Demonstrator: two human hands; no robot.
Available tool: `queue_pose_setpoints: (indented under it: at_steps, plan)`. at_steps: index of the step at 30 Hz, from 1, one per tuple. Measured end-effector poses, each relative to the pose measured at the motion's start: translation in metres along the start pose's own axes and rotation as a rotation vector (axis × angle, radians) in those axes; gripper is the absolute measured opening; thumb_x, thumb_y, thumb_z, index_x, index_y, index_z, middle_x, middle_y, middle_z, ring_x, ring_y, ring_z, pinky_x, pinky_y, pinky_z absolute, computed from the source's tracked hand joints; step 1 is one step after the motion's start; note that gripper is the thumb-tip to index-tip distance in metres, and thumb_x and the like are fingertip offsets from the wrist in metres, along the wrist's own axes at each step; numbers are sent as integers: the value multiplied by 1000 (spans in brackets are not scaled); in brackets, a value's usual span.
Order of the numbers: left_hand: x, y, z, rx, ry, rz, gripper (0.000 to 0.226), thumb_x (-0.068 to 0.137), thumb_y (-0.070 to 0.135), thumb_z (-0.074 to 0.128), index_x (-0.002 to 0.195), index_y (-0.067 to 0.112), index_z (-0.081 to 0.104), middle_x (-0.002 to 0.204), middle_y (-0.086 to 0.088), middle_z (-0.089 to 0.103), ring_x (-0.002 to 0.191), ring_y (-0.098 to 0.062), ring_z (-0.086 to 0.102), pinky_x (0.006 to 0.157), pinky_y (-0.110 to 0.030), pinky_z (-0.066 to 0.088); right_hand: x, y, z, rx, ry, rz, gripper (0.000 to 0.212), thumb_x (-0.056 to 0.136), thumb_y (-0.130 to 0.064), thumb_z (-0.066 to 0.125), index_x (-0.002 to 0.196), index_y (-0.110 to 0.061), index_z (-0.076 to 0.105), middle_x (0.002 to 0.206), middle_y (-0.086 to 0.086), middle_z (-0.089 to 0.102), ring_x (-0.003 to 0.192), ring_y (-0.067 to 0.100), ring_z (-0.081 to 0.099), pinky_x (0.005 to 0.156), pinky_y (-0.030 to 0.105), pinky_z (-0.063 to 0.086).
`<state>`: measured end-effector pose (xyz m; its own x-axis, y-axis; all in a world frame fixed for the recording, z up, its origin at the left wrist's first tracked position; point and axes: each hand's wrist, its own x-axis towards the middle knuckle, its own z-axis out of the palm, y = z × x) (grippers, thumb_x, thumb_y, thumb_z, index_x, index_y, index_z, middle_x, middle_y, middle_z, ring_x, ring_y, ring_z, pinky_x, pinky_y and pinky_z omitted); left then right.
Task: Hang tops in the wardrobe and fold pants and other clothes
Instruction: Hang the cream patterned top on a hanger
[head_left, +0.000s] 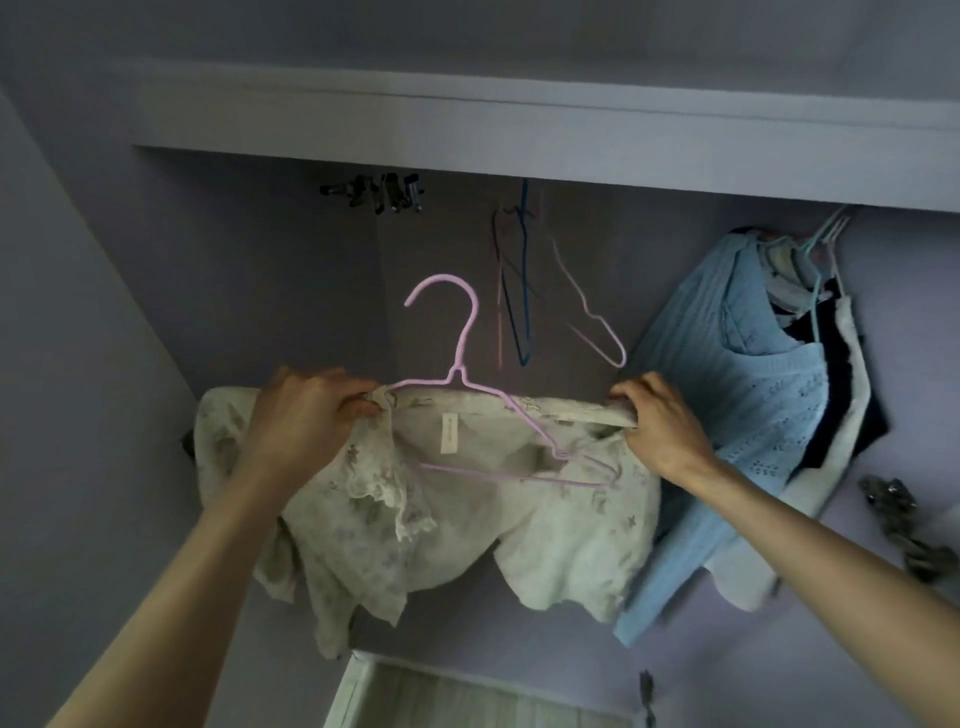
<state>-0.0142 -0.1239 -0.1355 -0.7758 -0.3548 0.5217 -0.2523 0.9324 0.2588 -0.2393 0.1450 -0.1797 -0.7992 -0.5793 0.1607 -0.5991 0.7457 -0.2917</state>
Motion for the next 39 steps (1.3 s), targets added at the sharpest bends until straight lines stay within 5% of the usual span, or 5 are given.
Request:
queue_pose_setpoints:
  at_steps: [15, 21, 26, 31, 39]
  plan:
    - [13, 47, 34, 44, 9, -138, 11, 86, 23, 66, 91, 20, 75, 93, -11, 72, 83, -37, 64, 86, -38, 36, -14, -4, -43, 281, 105, 46, 39, 83, 0, 55, 119, -11, 63, 112, 7, 54, 103, 24, 56, 84, 23, 39]
    - [24, 56, 22, -228, 138, -195, 12, 82, 17, 70, 92, 18, 76, 85, -9, 74, 83, -34, 67, 89, -47, 46, -36, -18, -68, 52, -338, -87, 83, 69, -83, 27, 131, -35, 53, 118, -13, 63, 100, -2, 61, 86, 32, 51]
    - [19, 61, 18, -386, 156, -201, 11, 78, 15, 73, 89, 15, 77, 80, -5, 74, 78, -25, 68, 86, -43, 50, -18, -16, -69, -134, -88, -207, 52, 92, -47, 50, 139, -26, 42, 135, -2, 48, 125, 21, 43, 101, 40, 38]
    - [24, 55, 11, -466, 152, -269, 17, 79, 20, 74, 96, 20, 76, 88, -1, 74, 83, -15, 68, 79, -31, 52, -9, -22, -63, 261, 47, -268, 13, 90, -21, 61, 94, -9, 66, 76, -16, 48, 74, 14, 52, 69, 31, 40]
    - [24, 57, 9, -497, 163, -256, 15, 78, 20, 74, 93, 20, 76, 81, 0, 74, 78, -14, 68, 77, -31, 53, -6, -47, -66, 536, 226, -314, 12, 87, -13, 64, 95, -6, 70, 76, -12, 54, 68, -2, 52, 65, 12, 37]
